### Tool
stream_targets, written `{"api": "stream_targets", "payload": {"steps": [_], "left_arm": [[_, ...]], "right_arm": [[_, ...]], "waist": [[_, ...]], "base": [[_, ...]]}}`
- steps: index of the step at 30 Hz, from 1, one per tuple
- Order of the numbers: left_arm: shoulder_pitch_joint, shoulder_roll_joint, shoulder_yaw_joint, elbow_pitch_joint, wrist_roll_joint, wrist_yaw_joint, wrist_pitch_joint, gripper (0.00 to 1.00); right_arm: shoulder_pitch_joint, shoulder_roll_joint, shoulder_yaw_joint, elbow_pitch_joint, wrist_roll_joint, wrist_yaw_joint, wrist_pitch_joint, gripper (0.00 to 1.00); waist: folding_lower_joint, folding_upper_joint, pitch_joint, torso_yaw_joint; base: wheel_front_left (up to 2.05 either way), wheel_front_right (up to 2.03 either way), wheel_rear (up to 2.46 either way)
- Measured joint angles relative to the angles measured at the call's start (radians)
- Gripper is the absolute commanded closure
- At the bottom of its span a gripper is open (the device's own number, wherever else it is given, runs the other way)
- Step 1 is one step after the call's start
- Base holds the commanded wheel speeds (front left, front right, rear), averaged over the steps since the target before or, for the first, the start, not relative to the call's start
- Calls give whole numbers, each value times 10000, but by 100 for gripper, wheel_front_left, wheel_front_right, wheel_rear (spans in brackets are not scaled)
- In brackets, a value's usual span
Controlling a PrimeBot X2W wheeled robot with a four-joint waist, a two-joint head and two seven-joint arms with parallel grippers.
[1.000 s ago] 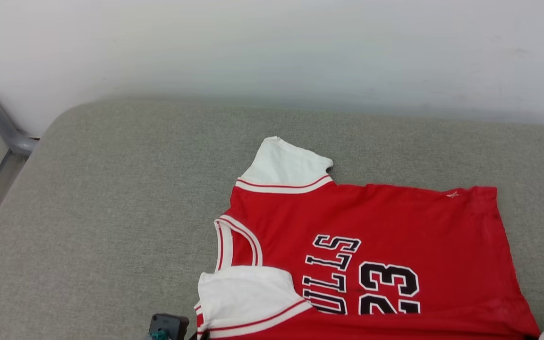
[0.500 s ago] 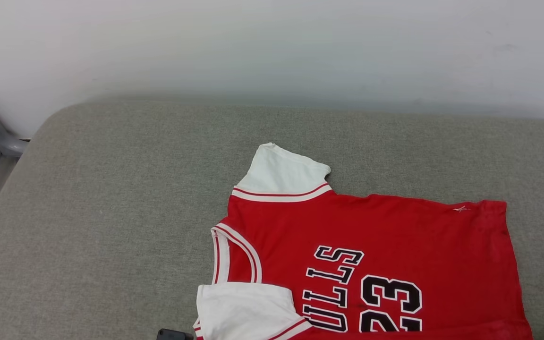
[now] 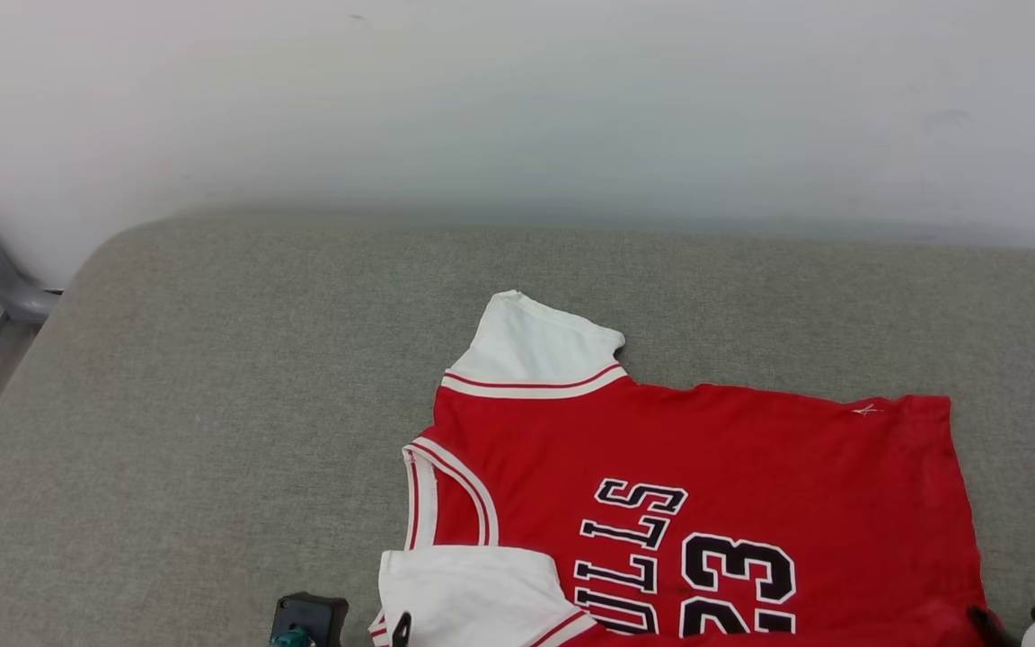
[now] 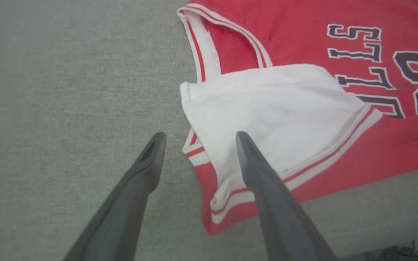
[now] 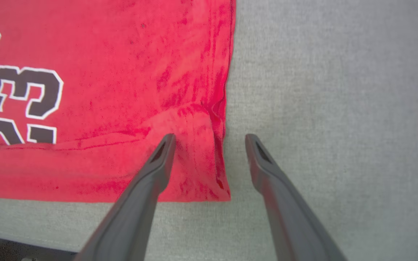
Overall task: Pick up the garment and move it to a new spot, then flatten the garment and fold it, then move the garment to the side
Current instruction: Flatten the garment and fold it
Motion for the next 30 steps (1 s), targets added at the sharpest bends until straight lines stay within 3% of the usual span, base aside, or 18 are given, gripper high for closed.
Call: {"api": "stream_targets", "payload": {"steps": [14,20,27,30], "left_arm": [[-648,-165,742,-943,1076,221,-3394,0],[-685,-522,1007,-1246,1538,153,-3639,0],[-1507,-729,1139,-894,1918,-251,-3613,0],[-2434,-558,1204,-439,1893,-508,-3012,0]], "right_arm": [[-939,-265,727,-1275,-203,0,-4865,0],[-942,-182,976,-1174,-213,0,-6263,0],[-1216,-176,1078,-1243,-63,0,-6790,0],[-1375,-297,1049,-1317,38,0,-6872,0]], "waist": [[0,0,-247,-272],[0,0,-30,-428],[1,0,789,-716],[1,0,1251,-871]], "base": [[0,0,0],[0,0,0],[0,0,0],[0,0,0]]}}
